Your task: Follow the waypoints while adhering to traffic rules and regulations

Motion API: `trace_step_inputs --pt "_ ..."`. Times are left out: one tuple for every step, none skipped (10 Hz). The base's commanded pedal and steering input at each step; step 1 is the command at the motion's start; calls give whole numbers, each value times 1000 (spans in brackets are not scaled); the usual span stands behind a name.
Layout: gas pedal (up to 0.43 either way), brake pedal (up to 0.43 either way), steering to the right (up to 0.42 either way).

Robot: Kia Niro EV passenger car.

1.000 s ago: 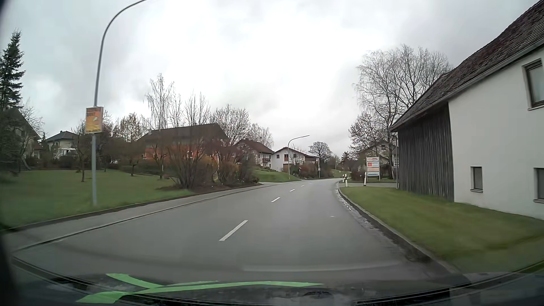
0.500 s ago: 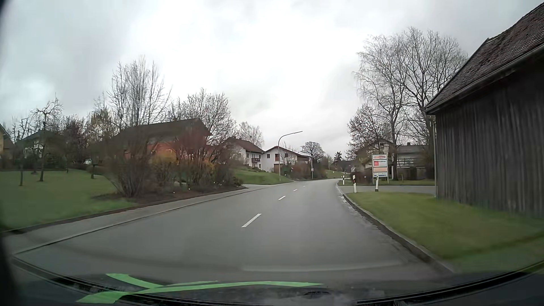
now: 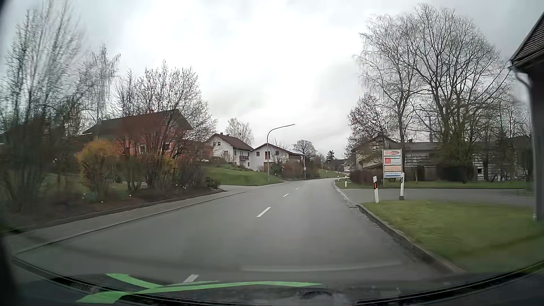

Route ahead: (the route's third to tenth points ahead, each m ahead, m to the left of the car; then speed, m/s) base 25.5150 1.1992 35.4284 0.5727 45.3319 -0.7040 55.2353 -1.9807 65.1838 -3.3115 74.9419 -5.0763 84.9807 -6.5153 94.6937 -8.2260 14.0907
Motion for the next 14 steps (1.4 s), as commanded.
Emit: trace_step_inputs --pt "47 0 16" --pt "39 0 16" --pt "39 0 16" --pt "39 0 16" --pt "39 0 16" --pt "59 0 16" --pt "79 0 16" --pt "87 0 16" --pt "98 0 16" --pt "98 0 16" --pt "110 0 16" --pt "110 0 16" --pt "110 0 16" --pt "110 0 16"
